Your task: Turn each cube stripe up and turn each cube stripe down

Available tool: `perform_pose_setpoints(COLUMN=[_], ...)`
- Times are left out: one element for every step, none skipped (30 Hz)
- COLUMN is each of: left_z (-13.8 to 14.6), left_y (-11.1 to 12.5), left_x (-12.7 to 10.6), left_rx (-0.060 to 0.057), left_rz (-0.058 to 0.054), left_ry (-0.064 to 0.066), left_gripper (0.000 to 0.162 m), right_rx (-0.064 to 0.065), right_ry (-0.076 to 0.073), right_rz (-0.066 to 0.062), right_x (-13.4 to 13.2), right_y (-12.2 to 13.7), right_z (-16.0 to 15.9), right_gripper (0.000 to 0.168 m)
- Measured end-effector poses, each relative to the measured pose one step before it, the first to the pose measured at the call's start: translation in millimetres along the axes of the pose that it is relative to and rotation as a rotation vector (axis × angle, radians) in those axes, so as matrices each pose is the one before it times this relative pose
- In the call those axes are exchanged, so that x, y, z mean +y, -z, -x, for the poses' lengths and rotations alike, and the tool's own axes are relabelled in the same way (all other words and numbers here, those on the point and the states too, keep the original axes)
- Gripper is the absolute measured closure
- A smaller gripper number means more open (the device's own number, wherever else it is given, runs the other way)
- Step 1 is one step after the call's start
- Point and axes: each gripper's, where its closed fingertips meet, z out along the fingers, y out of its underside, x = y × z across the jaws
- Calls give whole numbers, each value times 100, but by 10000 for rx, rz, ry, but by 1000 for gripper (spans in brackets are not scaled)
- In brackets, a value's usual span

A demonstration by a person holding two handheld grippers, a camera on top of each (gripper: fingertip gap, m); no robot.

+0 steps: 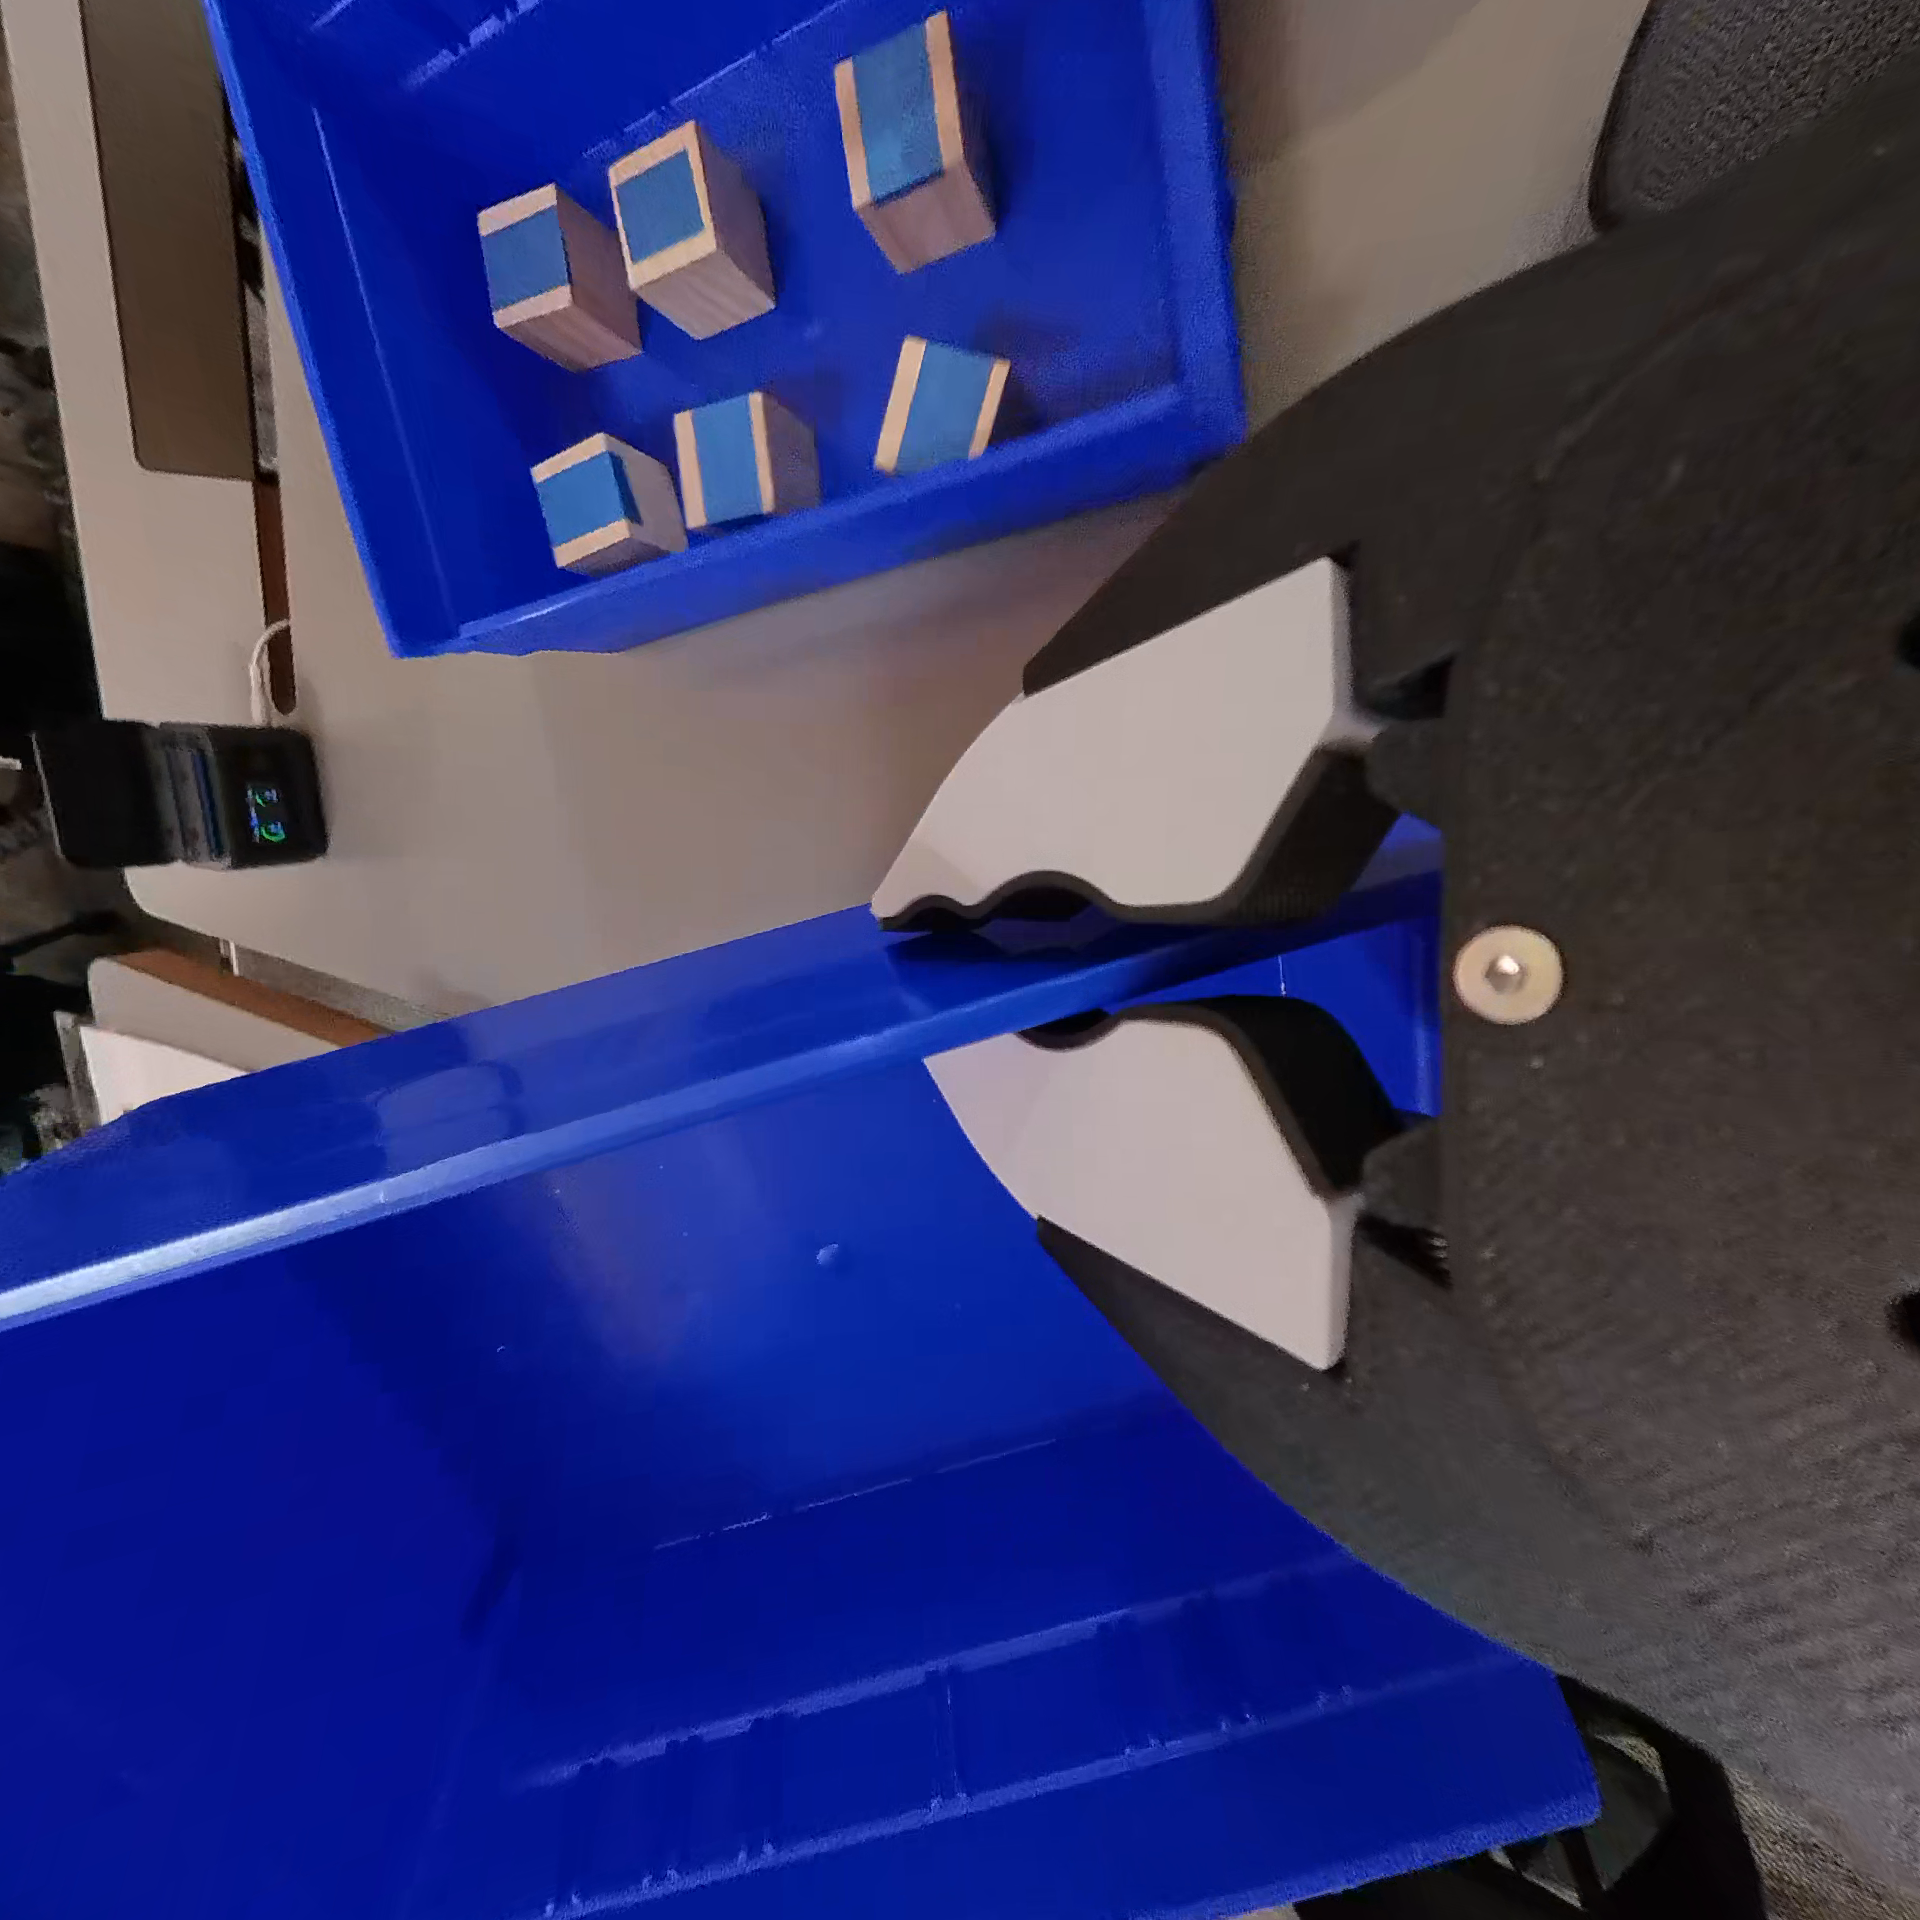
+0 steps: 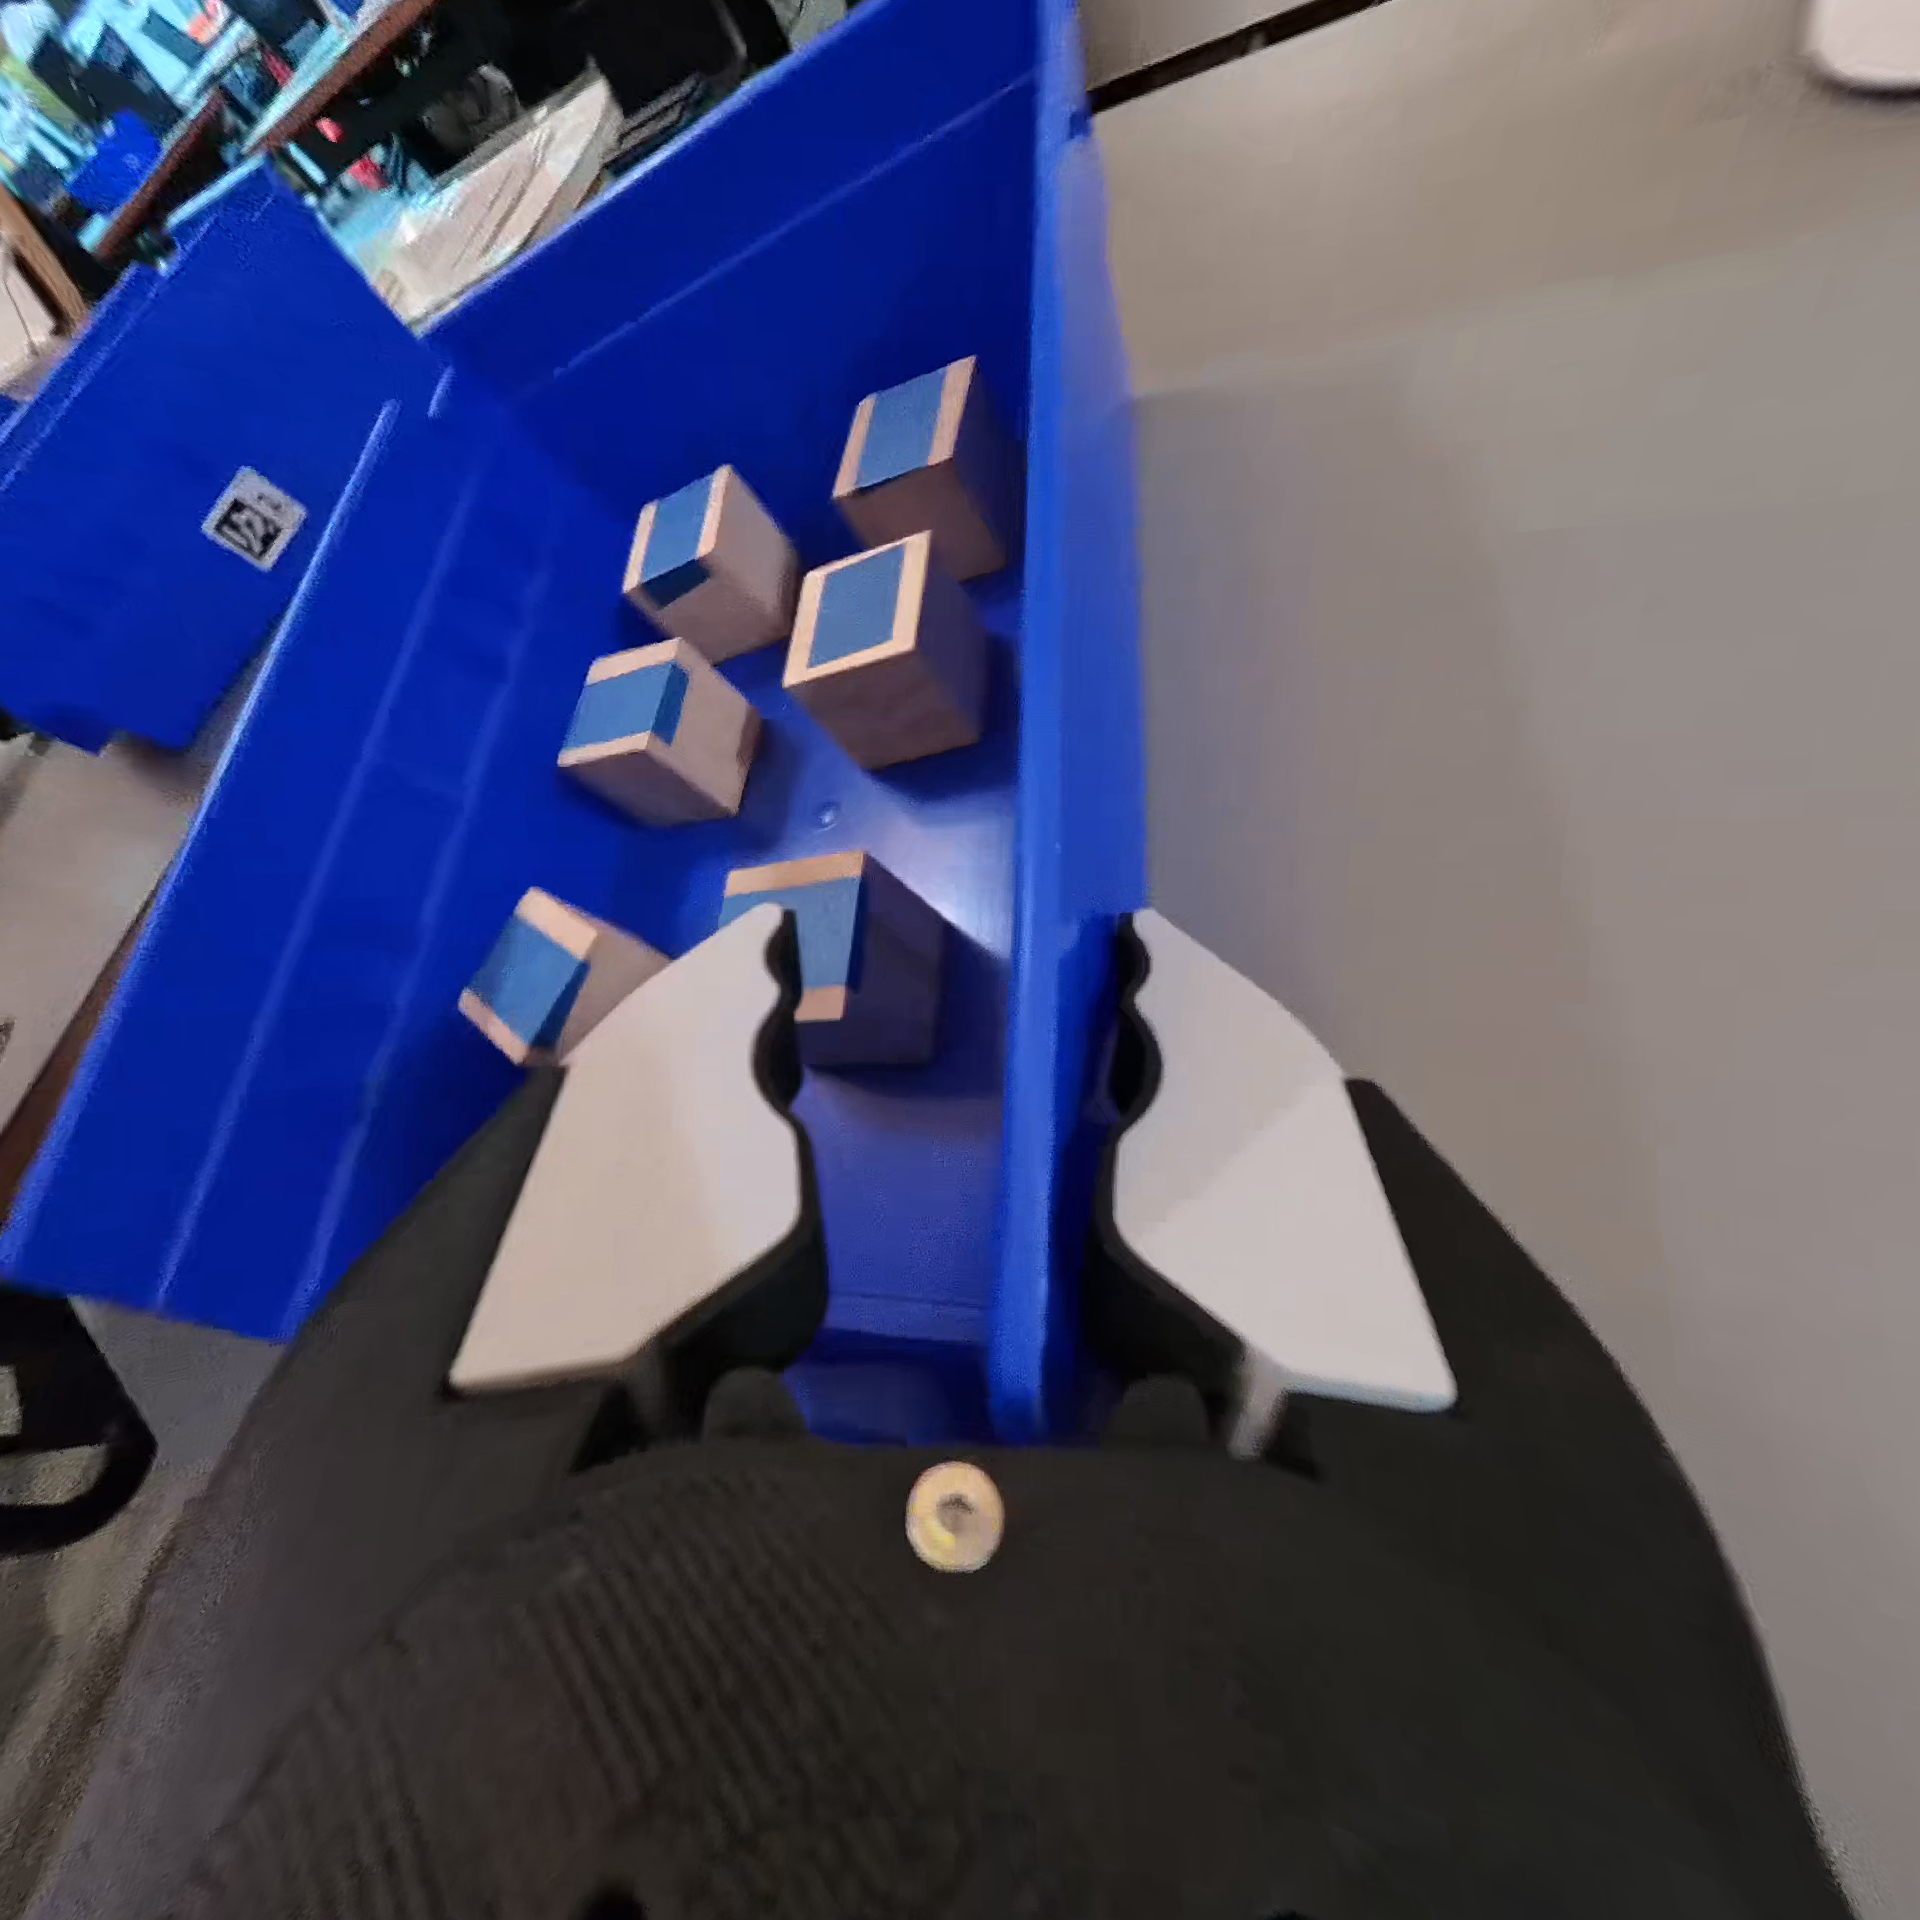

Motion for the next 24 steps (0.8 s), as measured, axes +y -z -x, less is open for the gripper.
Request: perform_pose_setpoints(left_z=[327, 322, 321, 297, 250, 177, 92, 26, -17, -76, -89, -119, -121, -134, -155, -175, -210, -243, -347, -442, -547, -712, -921, -1167], left_y=[176, 175, 153, 159, 130, 107, 64, 43, 37, 31, 48, 73, 74, 67, 54, 50, 43, 62, 121, 215, 336, 479, 603, 674], left_x=[209, 195, 152, 108, 79, 22, -36, -74, -100, -136, -159, -168, -167, -158, -162, -161, -157, -171, -229, -304, -415, -608, -844, -1024], left_rx=[-94, -90, -78, -73, -88, -103, -95, -87, -67, -39, -20, 1, 18, 36, 50, 69, 82, 88, 116, 138, 141, 179, 231, 279], left_rz=[53, 29, -4, -13, -8, -17, -33, -47, -58, -70, -71, -59, -41, -30, -39, -51, -44, -52, -72, -92, -127, -201, -318, -374], left_ry=[16, 31, 60, 73, 58, 34, 18, -14, -45, -49, -38, -23, -4, 4, 3, 0, -18, -20, -9, -20, -59, -71, -36, -67], left_gripper=[152, 152, 152, 152, 152, 152, 151, 151, 151, 152, 151, 152, 153, 153, 152, 151, 152, 151, 152, 152, 152, 152, 153, 152], right_rx=[103, 102, 58, -49, -97, -105, -85, -82, -33, -41, -66, -80, -147, -216, -281, -385, -429, -289, -162, -113, -78, -89, -189, -18], right_ry=[192, 242, 85, 15, 151, 115, 45, 154, 167, 170, 208, 189, 229, 243, 173, 177, 146, -9, -58, -4, 63, 28, 5, -39], right_rz=[70, -23, -30, 19, 56, 73, 89, 134, 109, 76, 78, 54, 33, 13, -11, 22, 93, 57, -83, -178, -222, -218, -187, -195], right_x=[389, 270, 253, 288, 265, 251, 239, 281, 200, 163, 117, 54, 13, -3, 4, 82, 184, 202, 67, -9, -16, 18, 83, 65], right_y=[-383, -403, -366, -316, -343, -389, -404, -430, -388, -351, -311, -290, -253, -180, -62, 91, 272, 521, 787, 1040, 1281, 1513, 1693, 1841], right_z=[952, 866, 864, 978, 1047, 1003, 933, 949, 856, 798, 699, 541, 440, 345, 253, 292, 285, 54, -190, -322, -419, -454, -356, -657], right_gripper=[115, 120, 123, 121, 120, 119, 119, 115, 112, 110, 107, 105, 102, 100, 96, 91, 87, 86, 86, 86, 85, 85, 85, 88])
